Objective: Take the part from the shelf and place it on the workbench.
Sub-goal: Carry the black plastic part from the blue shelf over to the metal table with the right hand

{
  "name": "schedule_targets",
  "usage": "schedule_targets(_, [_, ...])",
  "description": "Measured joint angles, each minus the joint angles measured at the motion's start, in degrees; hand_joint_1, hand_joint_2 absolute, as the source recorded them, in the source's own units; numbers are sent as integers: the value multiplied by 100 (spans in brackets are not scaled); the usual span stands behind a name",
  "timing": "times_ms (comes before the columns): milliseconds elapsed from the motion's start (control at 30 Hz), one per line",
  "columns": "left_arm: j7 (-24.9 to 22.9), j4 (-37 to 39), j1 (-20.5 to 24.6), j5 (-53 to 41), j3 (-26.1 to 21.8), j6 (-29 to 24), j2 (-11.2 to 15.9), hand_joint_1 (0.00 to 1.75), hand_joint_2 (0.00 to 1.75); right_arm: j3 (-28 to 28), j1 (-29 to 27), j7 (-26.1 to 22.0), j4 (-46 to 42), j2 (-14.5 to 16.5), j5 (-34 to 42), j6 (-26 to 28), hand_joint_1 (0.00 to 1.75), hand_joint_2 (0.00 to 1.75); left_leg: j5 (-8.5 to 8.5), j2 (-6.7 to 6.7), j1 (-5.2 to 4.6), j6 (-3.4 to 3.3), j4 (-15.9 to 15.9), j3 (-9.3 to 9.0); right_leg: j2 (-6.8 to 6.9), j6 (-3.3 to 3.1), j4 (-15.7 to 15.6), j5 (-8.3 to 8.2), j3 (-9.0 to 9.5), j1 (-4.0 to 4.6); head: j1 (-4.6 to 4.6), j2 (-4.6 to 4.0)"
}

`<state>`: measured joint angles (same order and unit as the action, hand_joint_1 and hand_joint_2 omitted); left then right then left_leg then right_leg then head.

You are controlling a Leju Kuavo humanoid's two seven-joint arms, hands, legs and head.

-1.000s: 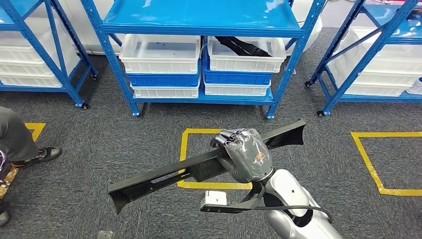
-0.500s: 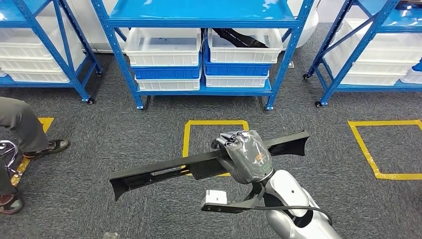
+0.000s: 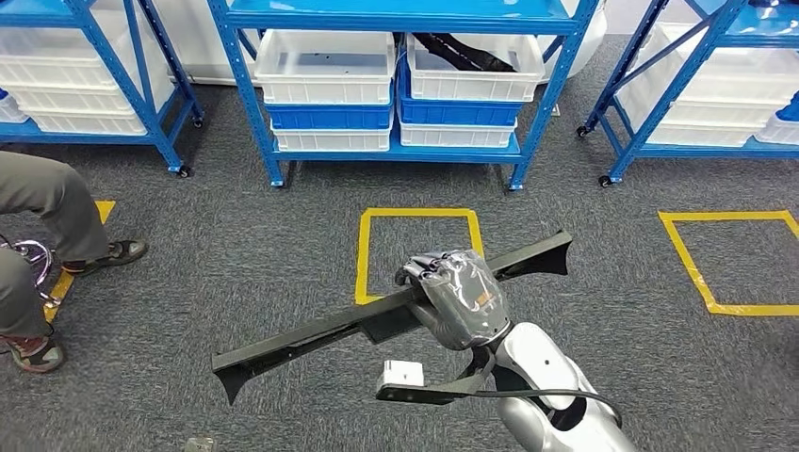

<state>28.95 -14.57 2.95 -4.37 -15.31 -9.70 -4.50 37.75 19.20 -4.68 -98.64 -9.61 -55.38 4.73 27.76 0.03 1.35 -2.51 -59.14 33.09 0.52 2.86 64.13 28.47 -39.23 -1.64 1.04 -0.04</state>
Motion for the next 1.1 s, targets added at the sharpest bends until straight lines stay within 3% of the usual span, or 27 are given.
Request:
schedule_targets(67, [-5, -3, 0, -16, -3, 2, 2, 0, 175, -15, -6, -6, 2, -8, -2, -3, 169, 175, -146, 8, -21, -49, -4, 186, -9, -18, 750, 464, -199, 0, -32, 0])
schedule_targets(100, [-7, -3, -1, -25, -3, 4, 2, 0, 175, -17, -10, -8, 3, -14, -4, -5, 169, 175, -223, 12, -34, -50, -7, 286, -15, 20, 1052, 547, -222, 3, -35, 0])
schedule_targets(133, [-8, -3, -1, -31, -4, 7, 1, 0, 175, -18, -17, -9, 5, -17, -5, -8, 169, 175, -297, 16, -44, -45, -9, 383, -19, 78, 1193, 514, -159, 8, -35, 0])
schedule_targets(167, [-10, -3, -2, -34, -4, 10, 1, 0, 175, -18, -22, -10, 6, -21, -6, -9, 169, 175, -368, 18, -52, -34, -11, 472, -23, 134, 1129, 400, 4, 15, -34, 0])
schedule_targets(200, [-11, -3, -1, -37, -7, 13, 0, 0, 175, -18, -25, -10, 6, -22, -7, -10, 169, 175, -438, 20, -56, -18, -14, 551, -25, 166, 861, 283, 279, 23, -34, 0])
schedule_targets(233, [-13, -4, -1, -37, -11, 16, -1, 0, 175, -18, -23, -11, 5, -21, -7, -11, 169, 175, -500, 19, -61, 5, -16, 610, -26, 155, 440, 243, 633, 34, -34, 0])
schedule_targets(300, [-16, -6, 0, -38, -27, 27, -2, 0, 175, -18, -15, -15, 4, -15, -5, -13, 169, 175, -627, 19, -74, 66, -5, 670, -36, 52, -450, 365, 1254, 98, -28, 0])
schedule_targets(333, [-17, -7, 0, -40, -37, 31, -2, 0, 175, -19, -11, -17, 4, -14, 1, -15, 169, 175, -689, 20, -78, 94, 15, 677, -43, -3, -706, 436, 1396, 131, -27, 0])
schedule_targets(367, [-20, -7, -3, -42, -46, 34, -3, 0, 175, -20, -11, -19, 4, -13, 12, -23, 169, 175, -757, 20, -80, 124, 44, 679, -48, -51, -821, 449, 1418, 160, -24, 0])
schedule_targets(400, [-22, -7, -9, -44, -56, 35, -1, 0, 175, -21, -11, -19, 8, -14, 28, -35, 169, 175, -797, 18, -70, 153, 69, 696, -47, -103, -825, 401, 1368, 123, -24, 0])
schedule_targets(433, [-27, -7, -17, -48, -66, 35, 1, 0, 175, -21, -14, -19, 11, -10, 45, -52, 169, 175, -712, 13, -62, 180, 33, 735, -41, -171, -830, 335, 1322, 92, -21, 0])
schedule_targets(467, [-32, -7, -27, -50, -74, 35, 2, 0, 175, -21, -17, -19, 15, -4, 59, -71, 169, 175, -515, 7, -52, 209, -93, 791, -32, -250, -835, 260, 1267, 58, -10, 0])
schedule_targets(533, [-38, -7, -36, -54, -91, 35, 1, 0, 175, -21, -18, -18, 20, 10, 71, -95, 169, 175, 116, -3, -38, 256, -683, 945, -12, -359, -831, 114, 1137, 46, 10, 0])
schedule_targets(567, [-39, -7, -36, -55, -97, 35, 0, 0, 175, -21, -20, -17, 24, 13, 72, -98, 169, 175, 360, -5, -33, 277, -1077, 1012, -4, -381, -826, 53, 1066, 57, 15, 0])
schedule_targets(600, [-39, -7, -36, -55, -104, 35, 1, 0, 175, -20, -22, -17, 29, 14, 73, -99, 169, 175, 469, -6, -28, 296, -1427, 1047, 2, -380, -815, -1, 989, 66, 15, 0])
schedule_targets(667, [-39, -7, -36, -55, -125, 35, 2, 0, 175, -20, -27, -8, 44, 14, 88, -102, 169, 175, 310, -5, -11, 320, -1662, 896, 10, -356, -770, -88, 833, 72, 17, 0])
schedule_targets(733, [-38, -8, -33, -62, -140, 35, 4, 0, 175, -26, -27, 12, 51, 15, 128, -111, 169, 175, 57, -9, 9, 314, -1116, 378, 10, -327, -690, -135, 705, 70, 20, 0])
schedule_targets(800, [-37, -15, -25, -87, -148, 36, 8, 0, 175, -44, -20, 23, 49, 16, 164, -116, 169, 175, 90, -22, 0, 280, -372, -151, 11, -283, -599, -167, 616, 94, 15, 0])
schedule_targets(833, [-34, -18, -23, -101, -151, 36, 9, 0, 175, -54, -15, 23, 47, 16, 168, -116, 169, 175, 146, -27, -17, 259, -160, -281, 13, -243, -574, -193, 583, 100, 14, 0])
schedule_targets(933, [-28, -20, -17, -117, -164, 39, 1, 0, 175, -88, -8, 22, 42, 13, 144, -115, 169, 175, 135, -9, -18, 168, 68, -286, 7, -108, -515, -221, 478, 120, 14, 0])
schedule_targets(967, [-27, -23, -11, -120, -168, 43, -2, 0, 175, -101, -8, 22, 39, 11, 129, -114, 169, 175, 91, 6, -1, 103, 128, -253, -5, -109, -404, -111, 398, 131, -1, 0])
schedule_targets(1033, [-27, -30, -2, -126, -179, 51, -3, 0, 175, -119, -11, 16, 33, 5, 87, -108, 169, 175, -26, 33, 4, -4, 177, -146, -28, -160, 112, 297, 182, 112, -39, 0])
schedule_targets(1100, [-30, -33, -8, -140, -190, 52, 0, 0, 175, -120, -26, -3, 31, 0, 38, -100, 169, 175, -143, 46, -8, -26, 176, 1, -36, -148, 800, 617, 19, 73, -65, 0])
